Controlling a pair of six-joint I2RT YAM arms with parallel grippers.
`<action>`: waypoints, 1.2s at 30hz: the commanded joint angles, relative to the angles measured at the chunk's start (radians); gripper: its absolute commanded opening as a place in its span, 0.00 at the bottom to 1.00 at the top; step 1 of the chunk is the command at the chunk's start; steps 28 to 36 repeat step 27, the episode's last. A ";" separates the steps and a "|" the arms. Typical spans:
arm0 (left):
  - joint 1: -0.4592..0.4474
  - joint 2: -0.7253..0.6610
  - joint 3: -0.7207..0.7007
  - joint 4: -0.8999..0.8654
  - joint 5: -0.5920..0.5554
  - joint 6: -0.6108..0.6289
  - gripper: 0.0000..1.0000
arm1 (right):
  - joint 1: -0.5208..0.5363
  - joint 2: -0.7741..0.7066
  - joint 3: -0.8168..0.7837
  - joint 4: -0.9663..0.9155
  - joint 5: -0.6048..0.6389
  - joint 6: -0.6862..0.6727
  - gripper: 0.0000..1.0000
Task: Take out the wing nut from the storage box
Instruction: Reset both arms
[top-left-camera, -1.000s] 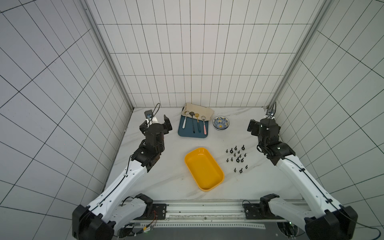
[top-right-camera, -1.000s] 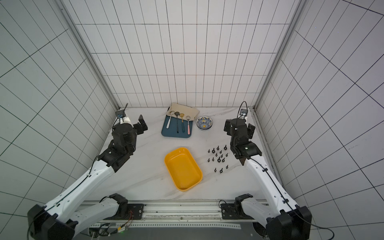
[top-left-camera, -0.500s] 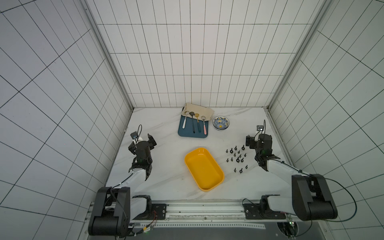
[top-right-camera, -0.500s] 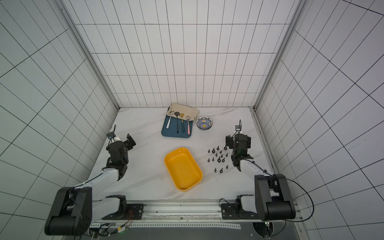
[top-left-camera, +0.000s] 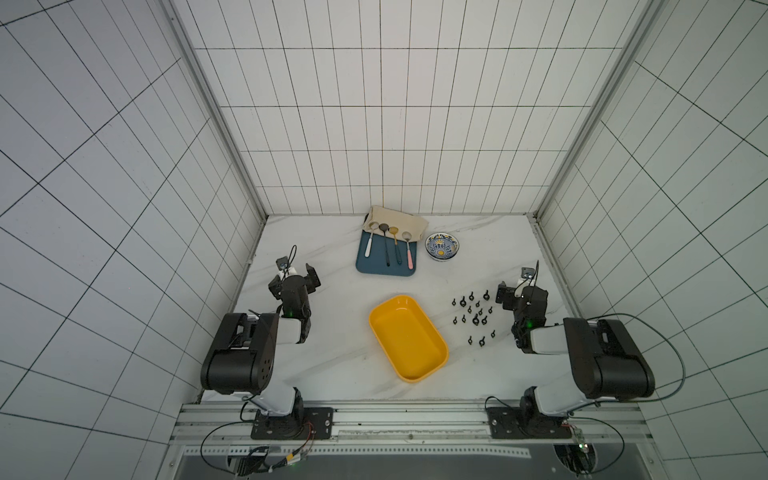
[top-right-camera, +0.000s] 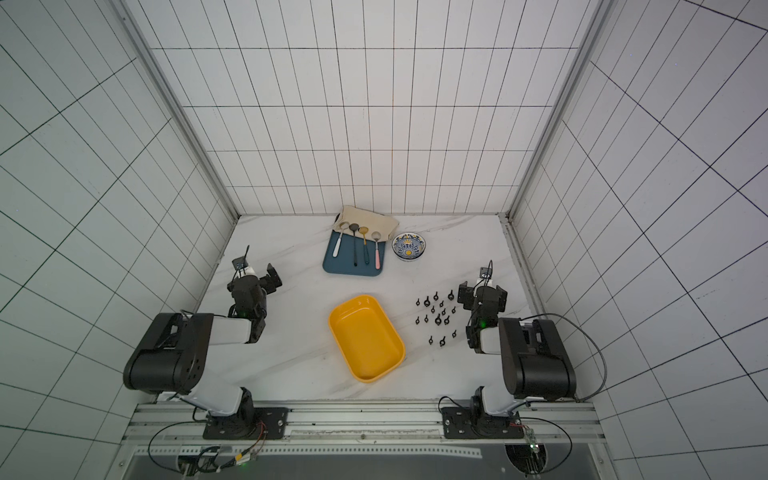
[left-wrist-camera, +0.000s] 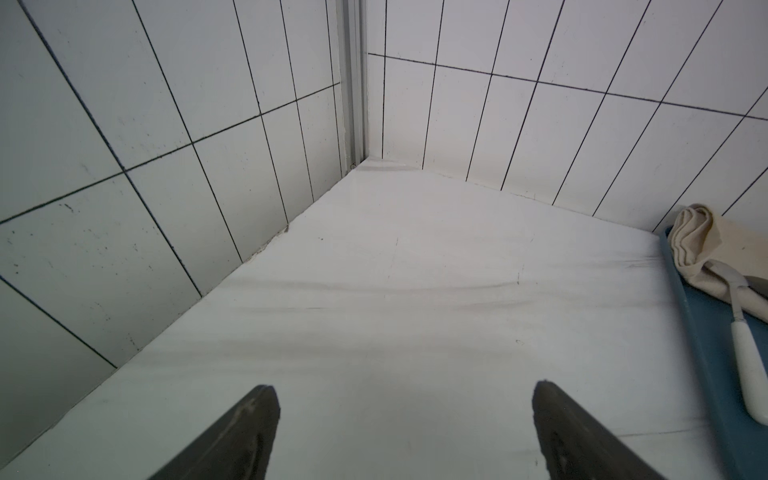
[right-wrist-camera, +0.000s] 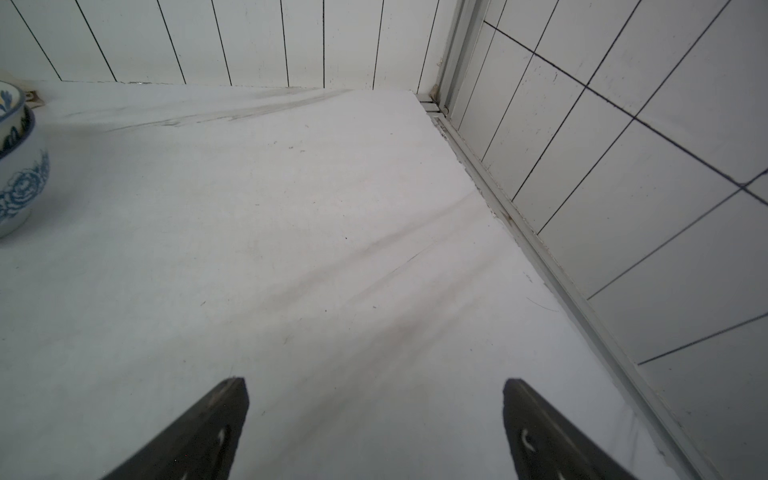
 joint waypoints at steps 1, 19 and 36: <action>-0.002 -0.014 0.011 -0.038 0.014 0.012 0.98 | -0.013 0.000 0.072 -0.050 0.005 0.038 0.99; -0.005 -0.010 0.014 -0.033 0.012 0.016 0.98 | -0.036 0.004 0.093 -0.086 -0.008 0.060 0.99; -0.009 -0.012 0.012 -0.034 0.008 0.018 0.98 | -0.036 0.002 0.091 -0.082 -0.008 0.060 0.99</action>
